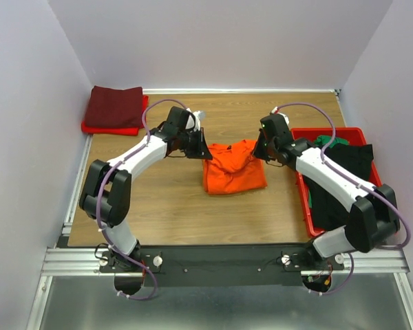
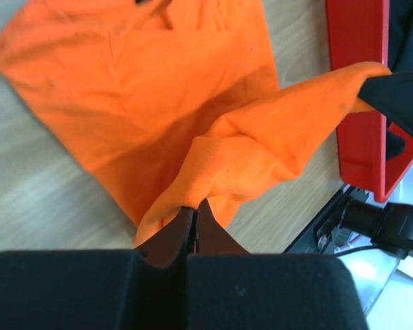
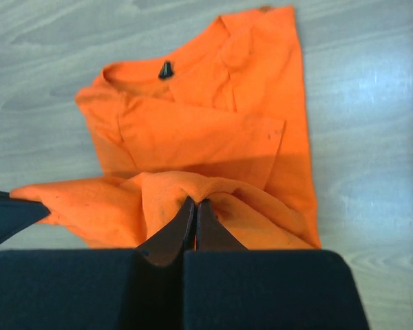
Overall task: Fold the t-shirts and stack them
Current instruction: Fold the tshirt
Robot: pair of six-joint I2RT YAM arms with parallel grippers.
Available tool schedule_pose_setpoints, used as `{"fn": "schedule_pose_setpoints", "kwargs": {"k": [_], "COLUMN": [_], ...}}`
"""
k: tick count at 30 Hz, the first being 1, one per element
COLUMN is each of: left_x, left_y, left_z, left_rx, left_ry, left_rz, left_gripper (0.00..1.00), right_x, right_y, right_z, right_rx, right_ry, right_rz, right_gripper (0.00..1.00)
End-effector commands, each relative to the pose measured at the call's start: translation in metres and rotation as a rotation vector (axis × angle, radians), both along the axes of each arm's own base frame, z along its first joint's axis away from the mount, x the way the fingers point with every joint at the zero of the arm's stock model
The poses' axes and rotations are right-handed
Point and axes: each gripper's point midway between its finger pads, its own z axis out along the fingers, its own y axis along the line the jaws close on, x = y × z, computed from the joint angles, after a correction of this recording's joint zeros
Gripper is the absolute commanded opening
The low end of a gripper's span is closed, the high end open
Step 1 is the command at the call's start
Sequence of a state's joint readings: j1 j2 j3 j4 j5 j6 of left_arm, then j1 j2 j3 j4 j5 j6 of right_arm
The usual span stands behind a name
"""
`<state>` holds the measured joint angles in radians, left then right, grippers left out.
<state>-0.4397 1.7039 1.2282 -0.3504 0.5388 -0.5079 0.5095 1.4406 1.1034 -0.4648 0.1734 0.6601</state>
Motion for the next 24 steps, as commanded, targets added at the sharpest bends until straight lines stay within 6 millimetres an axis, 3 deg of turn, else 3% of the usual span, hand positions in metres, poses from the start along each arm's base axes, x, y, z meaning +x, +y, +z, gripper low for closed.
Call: {"fn": "schedule_pose_setpoints", "kwargs": {"k": [1, 2, 4, 6, 8, 9, 11, 12, 13, 14, 16, 19, 21, 22, 23, 24], "left_x": [0.023, 0.027, 0.041, 0.057, 0.07, 0.075, 0.087, 0.094, 0.1, 0.103, 0.112, 0.119, 0.119, 0.117, 0.113, 0.111], "left_y": [-0.003, -0.004, -0.005, -0.007, -0.007, -0.008, -0.007, -0.003, 0.001, 0.006, 0.017, 0.035, 0.042, 0.041, 0.041, 0.039], "left_z": [0.012, 0.005, 0.009, 0.004, -0.006, -0.008, -0.017, -0.016, -0.016, -0.017, -0.001, 0.013, 0.023, 0.025, 0.03, 0.025], "left_rx": [-0.039, -0.04, -0.052, -0.069, -0.094, -0.104, -0.111, -0.12, -0.123, -0.126, -0.154, -0.146, -0.115, -0.108, -0.098, -0.059], "left_ry": [-0.028, -0.006, -0.018, -0.013, 0.007, 0.002, -0.006, -0.016, -0.024, -0.021, -0.072, -0.121, -0.151, -0.159, -0.172, -0.176], "left_rz": [-0.011, -0.013, 0.006, 0.03, 0.057, 0.062, 0.08, 0.094, 0.108, 0.133, 0.165, 0.223, 0.258, 0.264, 0.265, 0.287], "left_gripper": [0.0, 0.0, 0.0, 0.0, 0.0, 0.0, 0.13, 0.26, 0.37, 0.62, 0.83, 0.84, 0.84, 0.84, 0.83, 0.8], "right_x": [0.031, 0.043, 0.056, 0.078, 0.102, 0.108, 0.124, 0.136, 0.144, 0.152, 0.157, 0.153, 0.139, 0.134, 0.121, 0.118], "right_y": [0.01, 0.006, 0.007, 0.003, 0.0, 0.004, 0.005, 0.011, 0.01, 0.012, 0.007, 0.0, -0.006, -0.009, -0.01, -0.013], "right_z": [0.006, 0.012, -0.002, -0.001, -0.016, -0.021, -0.047, -0.042, -0.043, -0.045, -0.039, -0.018, -0.024, -0.012, -0.025, -0.023], "right_rx": [0.048, 0.057, 0.064, 0.077, 0.075, 0.089, 0.079, 0.095, 0.088, 0.089, 0.084, 0.068, 0.062, 0.059, 0.048, 0.03], "right_ry": [-0.025, -0.039, -0.007, -0.015, 0.007, 0.021, 0.06, 0.039, 0.03, 0.027, 0.009, -0.034, -0.012, -0.036, -0.01, -0.021], "right_rz": [0.031, 0.016, 0.021, 0.009, 0.004, 0.028, 0.066, 0.092, 0.114, 0.12, 0.11, 0.091, 0.073, 0.06, 0.056, 0.038], "right_gripper": [0.0, 0.0, 0.0, 0.0, 0.03, 0.14, 0.38, 0.59, 0.67, 0.77, 0.86, 0.86, 0.84, 0.82, 0.81, 0.78]}}
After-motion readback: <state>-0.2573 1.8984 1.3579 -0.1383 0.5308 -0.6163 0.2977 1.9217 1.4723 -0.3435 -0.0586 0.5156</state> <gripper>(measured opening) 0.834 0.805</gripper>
